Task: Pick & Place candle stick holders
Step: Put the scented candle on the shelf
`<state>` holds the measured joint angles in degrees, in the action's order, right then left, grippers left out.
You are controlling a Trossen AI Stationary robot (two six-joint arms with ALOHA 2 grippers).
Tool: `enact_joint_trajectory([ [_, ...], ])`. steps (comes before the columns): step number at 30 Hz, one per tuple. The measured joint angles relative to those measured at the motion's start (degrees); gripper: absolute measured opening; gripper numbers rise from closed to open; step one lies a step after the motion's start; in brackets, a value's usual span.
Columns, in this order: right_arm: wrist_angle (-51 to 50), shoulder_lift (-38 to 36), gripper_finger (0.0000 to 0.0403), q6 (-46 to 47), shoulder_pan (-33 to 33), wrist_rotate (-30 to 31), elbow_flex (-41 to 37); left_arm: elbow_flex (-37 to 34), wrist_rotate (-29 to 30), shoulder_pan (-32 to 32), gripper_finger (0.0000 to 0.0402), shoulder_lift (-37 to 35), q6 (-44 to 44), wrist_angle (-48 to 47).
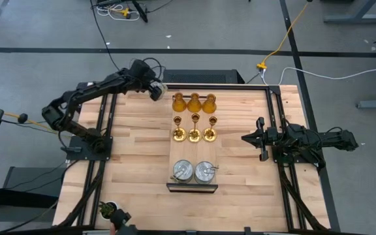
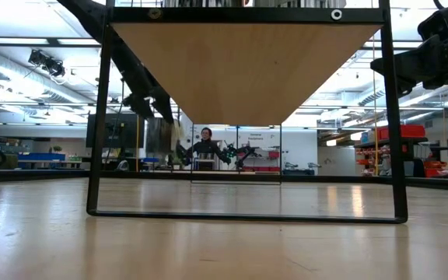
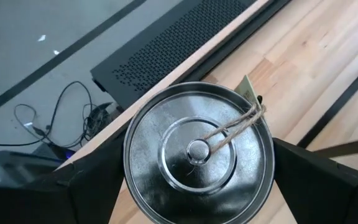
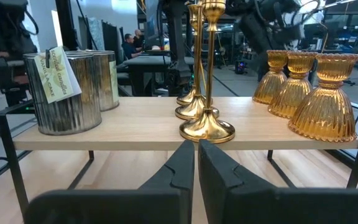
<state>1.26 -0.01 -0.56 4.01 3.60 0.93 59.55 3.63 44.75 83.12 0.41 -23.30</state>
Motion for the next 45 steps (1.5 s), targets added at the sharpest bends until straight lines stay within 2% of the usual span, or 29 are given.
enact_joint_trajectory([
  [12, 0.00, 0.00, 0.0027, -0.02, 0.00, 0.00, 0.00, 0.02, 0.45, -2.33, 0.0374, -10.40, -2.53, -8.42],
  [26, 0.00, 0.00, 0.0027, 0.00, 0.02, 0.00, 0.00, 0.04, 0.00, -9.64, 0.0374, -20.33, -4.40, -12.91],
  [37, 0.00, 0.00, 0.0027, 0.00, 0.02, 0.00, 0.00, 0.08, -0.07, -17.66, 0.0374, -23.78, -5.80, -17.48],
  [45, 0.00, 0.00, 0.0027, 0.00, 0.02, 0.00, -0.02, 0.09, -0.84, -23.80, 0.0374, -23.66, -5.87, -19.28],
])
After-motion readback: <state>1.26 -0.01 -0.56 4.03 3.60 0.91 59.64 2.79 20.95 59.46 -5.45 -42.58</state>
